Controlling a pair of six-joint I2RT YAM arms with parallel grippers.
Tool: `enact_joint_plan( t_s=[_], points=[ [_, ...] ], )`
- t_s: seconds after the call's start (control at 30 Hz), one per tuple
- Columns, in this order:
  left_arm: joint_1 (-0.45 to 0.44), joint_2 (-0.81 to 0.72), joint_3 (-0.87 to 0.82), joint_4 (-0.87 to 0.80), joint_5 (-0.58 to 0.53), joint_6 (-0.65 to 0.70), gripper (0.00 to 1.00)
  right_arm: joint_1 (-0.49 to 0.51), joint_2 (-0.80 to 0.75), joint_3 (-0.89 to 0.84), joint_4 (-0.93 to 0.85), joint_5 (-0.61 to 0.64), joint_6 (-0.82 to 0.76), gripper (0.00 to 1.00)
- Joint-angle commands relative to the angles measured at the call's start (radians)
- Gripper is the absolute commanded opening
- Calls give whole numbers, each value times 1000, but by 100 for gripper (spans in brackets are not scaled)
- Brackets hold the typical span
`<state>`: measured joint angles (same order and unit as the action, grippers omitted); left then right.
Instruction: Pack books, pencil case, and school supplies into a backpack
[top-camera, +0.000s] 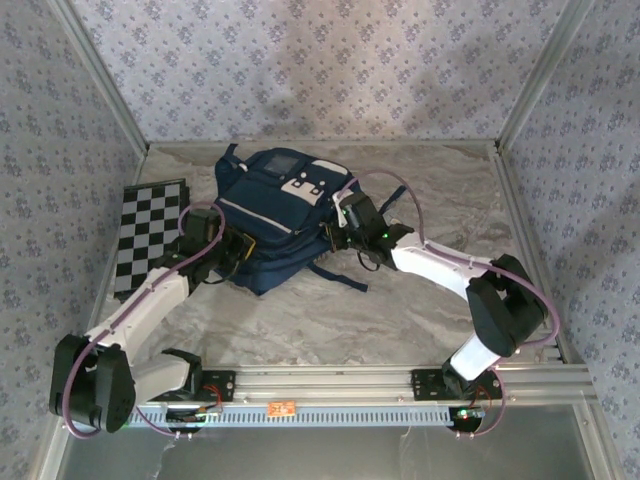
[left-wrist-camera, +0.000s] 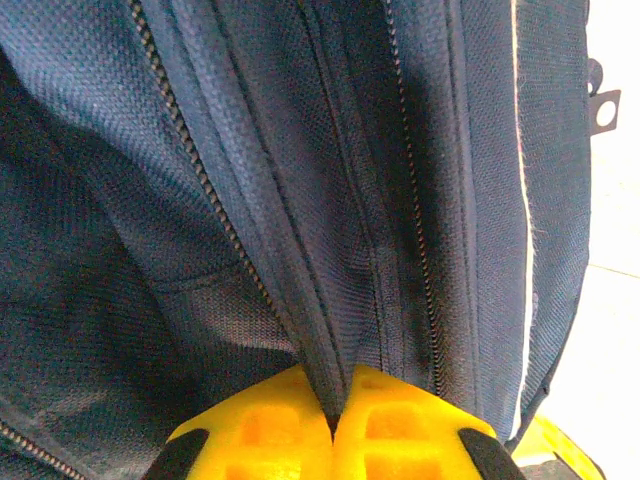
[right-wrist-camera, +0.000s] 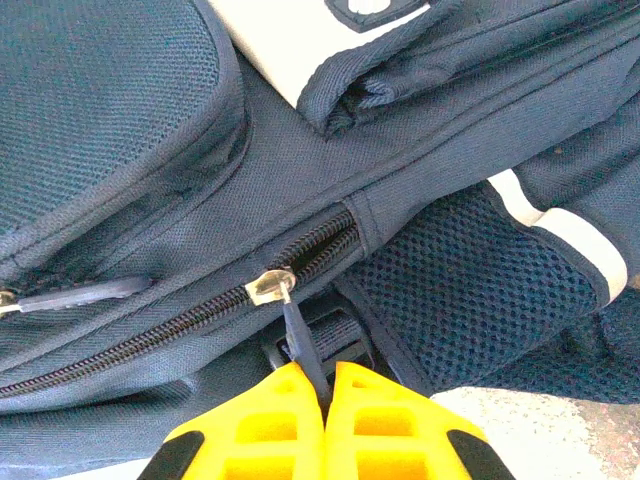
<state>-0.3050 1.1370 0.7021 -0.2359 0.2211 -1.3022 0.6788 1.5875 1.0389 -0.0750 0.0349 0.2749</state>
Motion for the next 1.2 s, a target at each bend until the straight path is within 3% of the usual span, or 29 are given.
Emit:
enact_joint_plan(
  t_s=[0.0,0.07,0.1,0.33,0.63,0.83,0.9,1.17],
  points=[
    [20,4,31,-23,-49,42,0,-19,-19,23,-86,42,-8,0],
    [1,6,39,-22,-50,39,0,-17,-32,35,-106,-3,-5,4],
    [-14,8,41,-14,-51,36,0,-16,-42,39,-121,-12,-1,12],
    [-44,32,59,-18,-61,54,0,-35,-136,22,-170,-83,36,30],
    [32,47,96,-55,-24,151,1,-63,-98,78,-216,-207,89,47],
    [39,52,108,-65,-9,170,0,-13,44,224,-319,-113,68,47],
    [40,52,106,-56,-7,171,0,-3,96,252,-315,-154,18,47],
    [47,59,129,-69,3,183,1,8,220,330,-348,-60,-45,47]
  ],
)
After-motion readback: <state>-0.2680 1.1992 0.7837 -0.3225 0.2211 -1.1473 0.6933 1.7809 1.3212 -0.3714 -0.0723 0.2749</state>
